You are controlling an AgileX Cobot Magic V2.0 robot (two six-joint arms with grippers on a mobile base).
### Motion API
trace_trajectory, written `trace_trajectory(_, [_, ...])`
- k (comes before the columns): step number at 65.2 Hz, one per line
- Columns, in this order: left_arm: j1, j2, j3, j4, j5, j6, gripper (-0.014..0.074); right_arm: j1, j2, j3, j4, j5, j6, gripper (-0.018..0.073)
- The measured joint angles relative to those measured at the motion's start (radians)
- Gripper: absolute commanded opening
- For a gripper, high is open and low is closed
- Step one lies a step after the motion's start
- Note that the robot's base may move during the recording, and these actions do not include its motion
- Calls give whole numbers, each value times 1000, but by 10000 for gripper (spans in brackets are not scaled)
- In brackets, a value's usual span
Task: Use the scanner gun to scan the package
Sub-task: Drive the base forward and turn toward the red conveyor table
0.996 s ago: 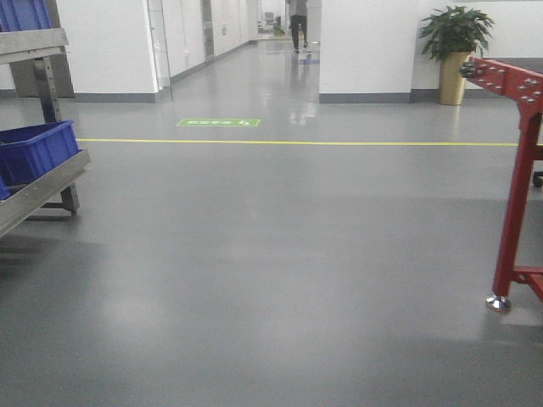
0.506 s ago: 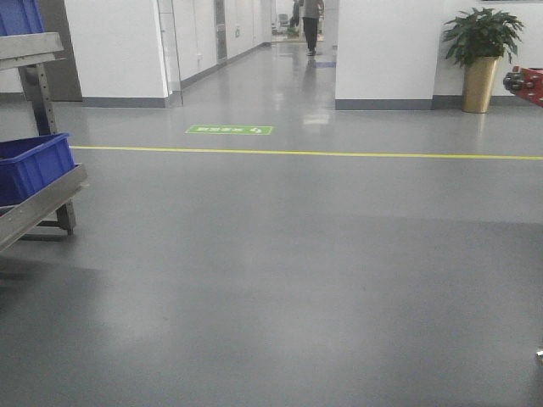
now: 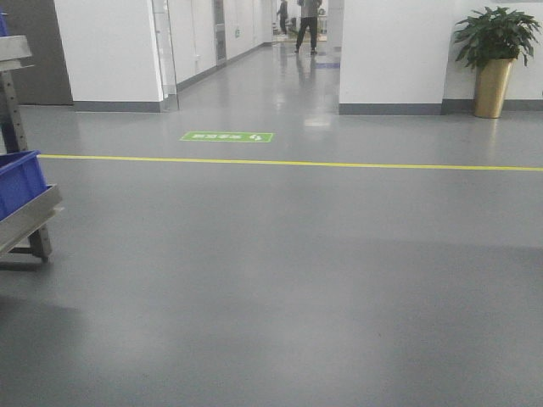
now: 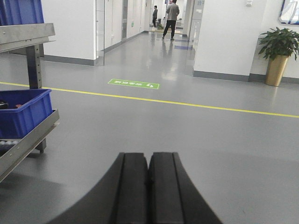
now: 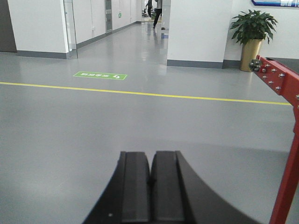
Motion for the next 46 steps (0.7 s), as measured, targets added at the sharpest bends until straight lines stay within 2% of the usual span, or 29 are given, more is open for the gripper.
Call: trace_trajectory(46, [0, 0, 0, 0, 0, 0, -111, 0, 0, 0, 0, 0, 2, -160])
